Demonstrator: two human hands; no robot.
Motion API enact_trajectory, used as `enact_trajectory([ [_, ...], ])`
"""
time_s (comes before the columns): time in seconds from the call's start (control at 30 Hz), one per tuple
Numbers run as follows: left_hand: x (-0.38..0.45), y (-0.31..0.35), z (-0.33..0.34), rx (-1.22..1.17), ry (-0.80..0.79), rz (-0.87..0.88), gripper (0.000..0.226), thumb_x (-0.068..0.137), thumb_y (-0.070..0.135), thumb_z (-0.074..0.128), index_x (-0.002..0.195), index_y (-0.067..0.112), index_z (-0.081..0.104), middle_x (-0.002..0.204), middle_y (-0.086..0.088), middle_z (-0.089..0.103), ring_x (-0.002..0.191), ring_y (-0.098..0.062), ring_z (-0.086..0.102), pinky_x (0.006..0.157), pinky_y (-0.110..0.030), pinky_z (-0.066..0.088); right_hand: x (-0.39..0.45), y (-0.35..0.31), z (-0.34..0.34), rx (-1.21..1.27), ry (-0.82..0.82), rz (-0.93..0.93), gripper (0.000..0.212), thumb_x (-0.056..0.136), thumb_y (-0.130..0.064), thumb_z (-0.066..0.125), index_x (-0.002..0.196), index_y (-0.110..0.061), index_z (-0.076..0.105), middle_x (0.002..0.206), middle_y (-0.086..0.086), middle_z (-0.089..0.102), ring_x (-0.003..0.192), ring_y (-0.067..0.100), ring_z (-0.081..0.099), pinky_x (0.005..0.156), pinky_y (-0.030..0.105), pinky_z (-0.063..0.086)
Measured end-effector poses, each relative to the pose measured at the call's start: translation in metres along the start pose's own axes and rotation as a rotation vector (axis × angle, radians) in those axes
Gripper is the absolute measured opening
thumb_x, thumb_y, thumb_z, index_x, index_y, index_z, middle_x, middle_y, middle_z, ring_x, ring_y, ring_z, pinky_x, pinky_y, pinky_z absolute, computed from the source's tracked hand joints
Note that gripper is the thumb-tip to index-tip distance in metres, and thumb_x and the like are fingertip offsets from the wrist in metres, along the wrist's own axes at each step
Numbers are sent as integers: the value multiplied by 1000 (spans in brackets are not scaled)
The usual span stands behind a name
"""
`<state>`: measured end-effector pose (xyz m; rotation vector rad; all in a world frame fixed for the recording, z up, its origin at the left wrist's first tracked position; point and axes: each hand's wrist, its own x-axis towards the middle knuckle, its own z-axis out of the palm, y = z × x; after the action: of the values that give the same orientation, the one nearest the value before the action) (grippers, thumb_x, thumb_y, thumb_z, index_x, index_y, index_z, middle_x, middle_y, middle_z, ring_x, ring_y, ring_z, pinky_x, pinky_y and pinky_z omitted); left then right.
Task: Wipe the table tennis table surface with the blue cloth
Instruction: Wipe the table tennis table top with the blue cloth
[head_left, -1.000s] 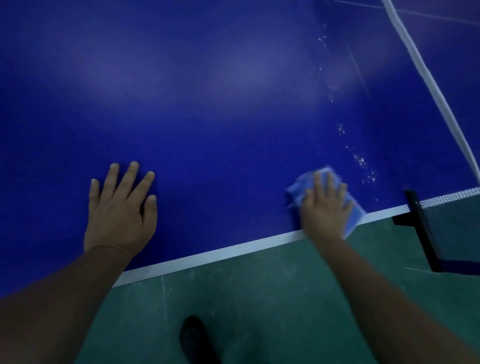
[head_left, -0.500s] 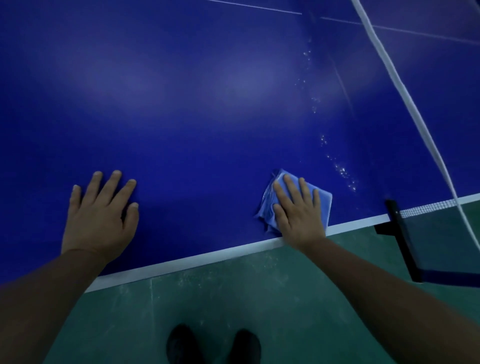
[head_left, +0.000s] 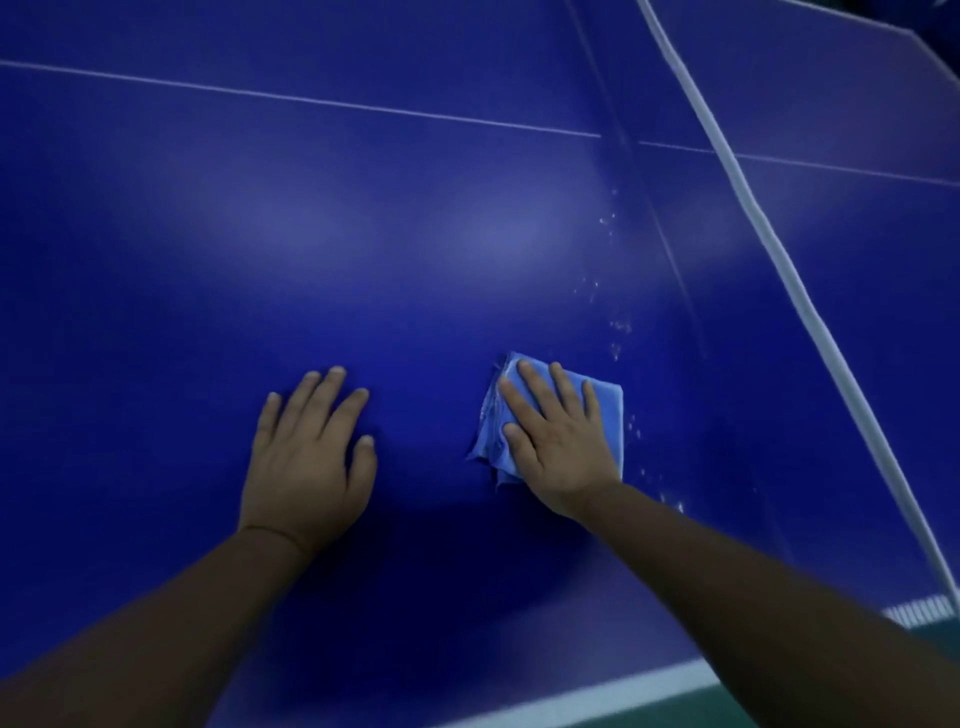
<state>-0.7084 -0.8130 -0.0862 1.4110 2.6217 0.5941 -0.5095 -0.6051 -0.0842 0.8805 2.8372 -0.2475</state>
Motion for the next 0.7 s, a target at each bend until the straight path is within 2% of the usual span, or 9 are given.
enact_trajectory([
  [0.17, 109, 42, 35, -39, 53, -83, 64, 92, 43, 28, 142, 12, 52, 157, -8, 38, 149, -26, 27, 123, -50, 12, 106, 24, -21, 33, 18, 36, 67, 94, -57, -7, 157, -38, -1, 165, -12, -10, 151, 21, -18, 120, 53, -10],
  [0.33, 208, 66, 56, -50, 49, -221, 69, 91, 44, 28, 152, 13, 38, 163, -8, 26, 153, -24, 13, 124, -44, 1, 220, 58, -45, 38, 54, 50, 56, 105, -50, 12, 158, -36, 0, 166, -9, -8, 152, 24, -14, 120, 53, -10],
  [0.43, 231, 65, 64, 39, 6, -238, 73, 92, 51, 21, 155, 15, 32, 165, -9, 21, 154, -26, 6, 124, -45, -2, 292, 84, -59, 1, 78, 65, 56, 105, -49, 14, 158, -36, 4, 167, -8, -2, 152, 26, -7, 121, 55, -5],
  [0.53, 229, 63, 68, 67, 20, -240, 73, 93, 52, 19, 152, 13, 38, 163, -12, 26, 153, -27, 9, 124, -46, 1, 348, 111, -74, -2, 70, 83, 56, 104, -49, 17, 158, -35, 7, 166, -8, 2, 152, 27, -2, 120, 56, 0],
  [0.7, 230, 62, 72, 100, 40, -235, 65, 95, 45, 28, 146, 10, 46, 158, -15, 34, 151, -31, 18, 122, -49, 8, 353, 137, -77, 16, 94, 218, 58, 102, -50, 14, 158, -32, 15, 166, -4, 7, 152, 31, 5, 119, 59, 5],
])
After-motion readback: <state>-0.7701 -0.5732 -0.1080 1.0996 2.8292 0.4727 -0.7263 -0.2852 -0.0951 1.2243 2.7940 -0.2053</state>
